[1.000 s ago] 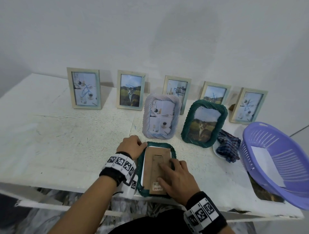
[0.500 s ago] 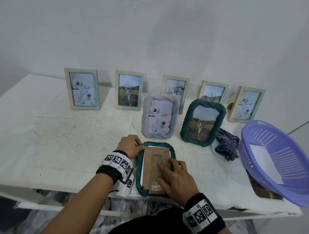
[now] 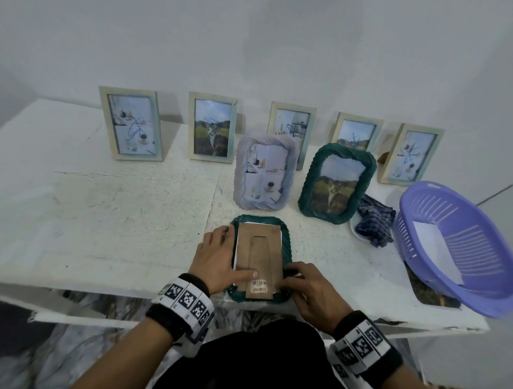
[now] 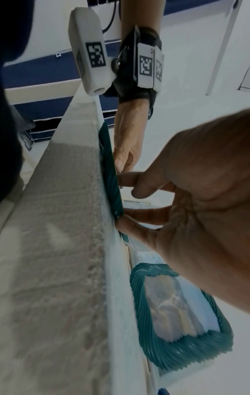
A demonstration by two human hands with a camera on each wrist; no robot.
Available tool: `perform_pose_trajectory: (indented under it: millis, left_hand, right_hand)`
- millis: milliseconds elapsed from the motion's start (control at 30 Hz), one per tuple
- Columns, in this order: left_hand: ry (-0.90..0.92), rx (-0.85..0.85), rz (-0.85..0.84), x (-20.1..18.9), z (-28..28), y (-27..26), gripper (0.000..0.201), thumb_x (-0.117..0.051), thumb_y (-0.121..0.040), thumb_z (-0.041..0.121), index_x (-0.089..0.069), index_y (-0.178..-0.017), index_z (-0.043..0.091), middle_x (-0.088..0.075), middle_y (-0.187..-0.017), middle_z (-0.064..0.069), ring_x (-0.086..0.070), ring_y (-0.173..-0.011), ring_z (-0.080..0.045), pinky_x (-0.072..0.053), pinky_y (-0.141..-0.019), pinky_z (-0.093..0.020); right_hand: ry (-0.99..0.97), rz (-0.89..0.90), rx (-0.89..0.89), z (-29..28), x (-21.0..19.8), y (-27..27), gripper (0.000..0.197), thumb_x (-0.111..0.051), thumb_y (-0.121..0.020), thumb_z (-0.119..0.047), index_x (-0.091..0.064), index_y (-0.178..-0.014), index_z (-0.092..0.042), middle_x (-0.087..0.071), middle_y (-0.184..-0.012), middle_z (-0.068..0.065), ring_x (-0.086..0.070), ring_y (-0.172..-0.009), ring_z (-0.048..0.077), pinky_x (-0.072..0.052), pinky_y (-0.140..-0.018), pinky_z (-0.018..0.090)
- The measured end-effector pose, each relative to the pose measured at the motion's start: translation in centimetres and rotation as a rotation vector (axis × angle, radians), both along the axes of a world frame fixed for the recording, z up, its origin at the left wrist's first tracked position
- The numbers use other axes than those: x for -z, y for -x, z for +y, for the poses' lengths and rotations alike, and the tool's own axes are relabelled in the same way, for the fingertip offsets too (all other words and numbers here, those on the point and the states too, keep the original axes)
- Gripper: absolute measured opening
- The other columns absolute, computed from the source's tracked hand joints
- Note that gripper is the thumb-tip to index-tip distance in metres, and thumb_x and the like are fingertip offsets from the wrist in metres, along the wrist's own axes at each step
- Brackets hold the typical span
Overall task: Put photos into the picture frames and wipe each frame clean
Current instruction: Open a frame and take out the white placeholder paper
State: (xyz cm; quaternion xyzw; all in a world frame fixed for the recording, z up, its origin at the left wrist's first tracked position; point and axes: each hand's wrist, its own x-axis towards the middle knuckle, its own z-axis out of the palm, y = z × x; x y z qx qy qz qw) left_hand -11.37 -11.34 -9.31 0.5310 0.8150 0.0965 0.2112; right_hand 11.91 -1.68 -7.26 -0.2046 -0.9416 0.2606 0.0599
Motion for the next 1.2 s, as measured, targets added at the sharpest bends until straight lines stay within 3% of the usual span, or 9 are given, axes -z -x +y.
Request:
perform_pose_trajectory:
  millis: [333,400,533,667,767,900,967,1033,1200]
  left_hand:
    - [-0.035,0.002,0.015,-0.3,-0.1,0.0,0.134,-0.031,-0.045,0.095,-0.012,-0.152,0.017,-0.022,-0.151,-0.005,-0.024,-0.132,-0.026,-0.032,-0.107,-0.039]
    - [-0.040,0.002,0.023,-0.2,-0.2,-0.1,0.134,-0.030,-0.045,0.095,-0.012,-0.152,0.017,-0.022,-0.151,-0.005,-0.025,-0.132,-0.026,-0.033,-0.107,-0.039]
    - [-0.037,-0.012,0.026,0.0,-0.2,-0.1,0.133,-0.031,-0.046,0.094,-0.011,-0.153,0.017,-0.022,-0.151,-0.004,-0.024,-0.133,-0.025,-0.032,-0.108,-0.040]
    - [-0.073,0.019,-0.032,0.2,-0.8,0.3,0.131,-0.029,-0.052,0.097,-0.010,-0.153,0.017,-0.021,-0.154,-0.004,-0.022,-0.136,-0.025,-0.028,-0.111,-0.040]
    - [-0.063,0.085,-0.063,0.3,-2.0,1.0,0.124,-0.017,-0.057,0.098,-0.005,-0.155,0.022,-0.009,-0.160,0.002,-0.011,-0.141,-0.019,-0.020,-0.114,-0.039]
    - [-0.013,0.198,-0.090,0.3,-3.3,1.4,0.129,-0.018,-0.051,0.101,0.009,-0.152,0.026,0.008,-0.161,0.006,0.004,-0.145,-0.015,-0.010,-0.116,-0.041]
    - [-0.012,0.223,-0.084,0.4,-3.4,1.4,0.128,-0.014,-0.052,0.101,0.008,-0.153,0.025,0.014,-0.159,0.007,0.010,-0.145,-0.013,-0.007,-0.116,-0.041]
    - [-0.012,0.233,-0.096,0.7,-3.5,1.4,0.120,-0.018,-0.059,0.096,0.007,-0.153,0.026,0.020,-0.156,0.010,0.016,-0.143,-0.008,-0.004,-0.116,-0.041]
    - [-0.026,0.238,-0.134,1.0,-4.0,1.2,0.083,-0.026,-0.086,0.062,0.005,-0.153,0.025,0.022,-0.155,0.009,0.022,-0.140,-0.003,-0.001,-0.117,-0.039]
  right_hand:
    - [-0.031,0.005,-0.042,1.1,0.2,0.0,0.027,-0.041,-0.075,-0.010,-0.068,-0.077,-0.013,-0.067,-0.104,0.008,-0.059,-0.088,0.025,-0.045,-0.078,0.028]
    - [-0.055,-0.003,-0.014,0.8,0.1,0.1,0.031,-0.039,-0.076,-0.013,-0.069,-0.086,-0.012,-0.067,-0.103,0.006,-0.058,-0.087,0.025,-0.047,-0.078,0.030]
    - [-0.201,-0.106,0.058,-0.9,-0.5,1.6,0.043,-0.037,-0.082,-0.025,-0.062,-0.116,-0.020,-0.062,-0.091,0.006,-0.052,-0.077,0.026,-0.050,-0.065,0.037]
    - [-0.283,-0.182,0.141,-1.8,-0.4,2.7,0.039,-0.036,-0.085,-0.037,-0.061,-0.116,-0.032,-0.051,-0.085,0.004,-0.048,-0.075,0.025,-0.049,-0.058,0.039]
    - [-0.283,-0.201,0.163,-2.0,-0.6,2.8,0.040,-0.037,-0.084,-0.039,-0.064,-0.111,-0.033,-0.052,-0.085,0.004,-0.050,-0.075,0.025,-0.050,-0.056,0.039]
    - [-0.268,-0.209,0.186,-2.3,-0.8,3.0,0.039,-0.038,-0.081,-0.037,-0.066,-0.107,-0.032,-0.054,-0.084,0.004,-0.052,-0.074,0.026,-0.050,-0.054,0.038]
    - [-0.256,-0.210,0.194,-2.3,-0.9,3.1,0.040,-0.038,-0.080,-0.036,-0.068,-0.106,-0.031,-0.054,-0.083,0.004,-0.052,-0.073,0.026,-0.050,-0.053,0.038]
    - [-0.235,-0.219,0.203,-2.3,-1.0,3.2,0.041,-0.038,-0.080,-0.035,-0.068,-0.107,-0.031,-0.054,-0.083,0.004,-0.052,-0.073,0.025,-0.050,-0.051,0.036]
    - [-0.207,-0.242,0.200,-2.4,-1.0,3.3,0.038,-0.049,-0.079,-0.029,-0.068,-0.111,-0.030,-0.055,-0.087,0.005,-0.053,-0.081,0.026,-0.049,-0.051,0.032]
